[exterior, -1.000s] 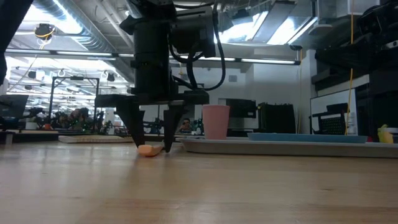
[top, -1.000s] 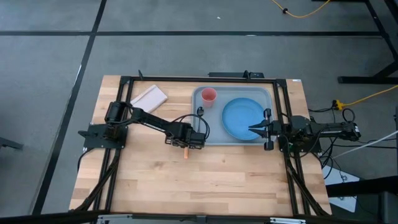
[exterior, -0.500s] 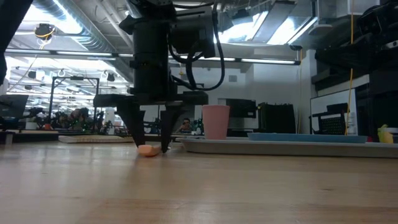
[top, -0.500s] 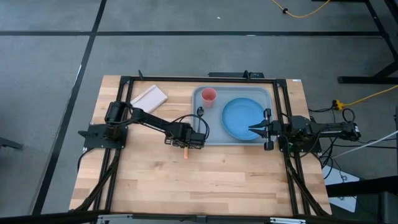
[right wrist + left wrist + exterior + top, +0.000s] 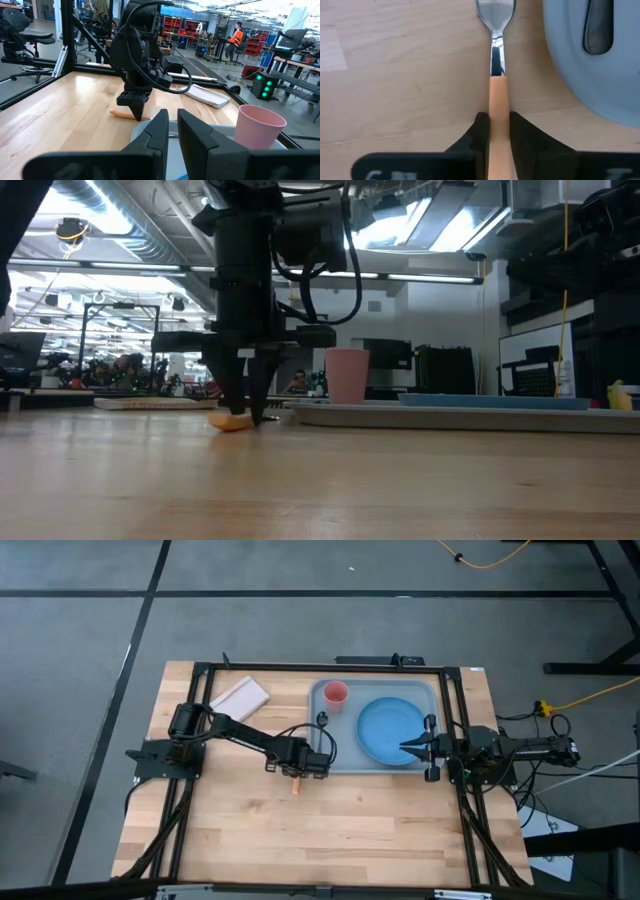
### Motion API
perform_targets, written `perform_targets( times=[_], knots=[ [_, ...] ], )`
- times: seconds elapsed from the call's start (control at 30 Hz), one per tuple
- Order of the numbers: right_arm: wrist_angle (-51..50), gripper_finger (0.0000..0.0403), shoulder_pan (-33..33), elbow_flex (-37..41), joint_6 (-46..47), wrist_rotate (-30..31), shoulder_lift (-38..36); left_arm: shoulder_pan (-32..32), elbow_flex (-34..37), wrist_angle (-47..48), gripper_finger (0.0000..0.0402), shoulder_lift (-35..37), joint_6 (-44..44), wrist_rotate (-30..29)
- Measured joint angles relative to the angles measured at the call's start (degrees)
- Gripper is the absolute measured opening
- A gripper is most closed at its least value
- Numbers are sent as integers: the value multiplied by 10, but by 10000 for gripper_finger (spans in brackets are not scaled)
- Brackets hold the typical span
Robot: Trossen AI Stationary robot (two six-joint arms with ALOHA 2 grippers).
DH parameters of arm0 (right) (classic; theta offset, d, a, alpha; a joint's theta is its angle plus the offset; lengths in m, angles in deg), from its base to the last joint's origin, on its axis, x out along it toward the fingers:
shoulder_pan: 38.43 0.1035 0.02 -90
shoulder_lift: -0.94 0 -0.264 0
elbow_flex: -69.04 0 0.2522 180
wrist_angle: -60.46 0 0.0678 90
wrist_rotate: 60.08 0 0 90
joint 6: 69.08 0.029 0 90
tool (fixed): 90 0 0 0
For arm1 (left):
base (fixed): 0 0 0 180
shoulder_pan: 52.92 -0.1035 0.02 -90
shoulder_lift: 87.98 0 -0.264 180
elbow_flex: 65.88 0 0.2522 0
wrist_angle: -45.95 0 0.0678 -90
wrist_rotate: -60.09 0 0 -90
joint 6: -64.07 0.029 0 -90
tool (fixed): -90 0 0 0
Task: Pick and place plate/cup/fork/spoon on tray
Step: Put the yellow fork on the gray serving tray to the right of the black spoon
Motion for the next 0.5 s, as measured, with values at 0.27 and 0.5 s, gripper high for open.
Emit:
perform_targets(
  times=[0.27,0.5],
  knots=[
    [0,46,0,0,0,0,0,1,0,54,42,13,-11,-8],
    [0,46,0,0,0,0,0,6,-65,178,42,14,-56,-13]
  ],
)
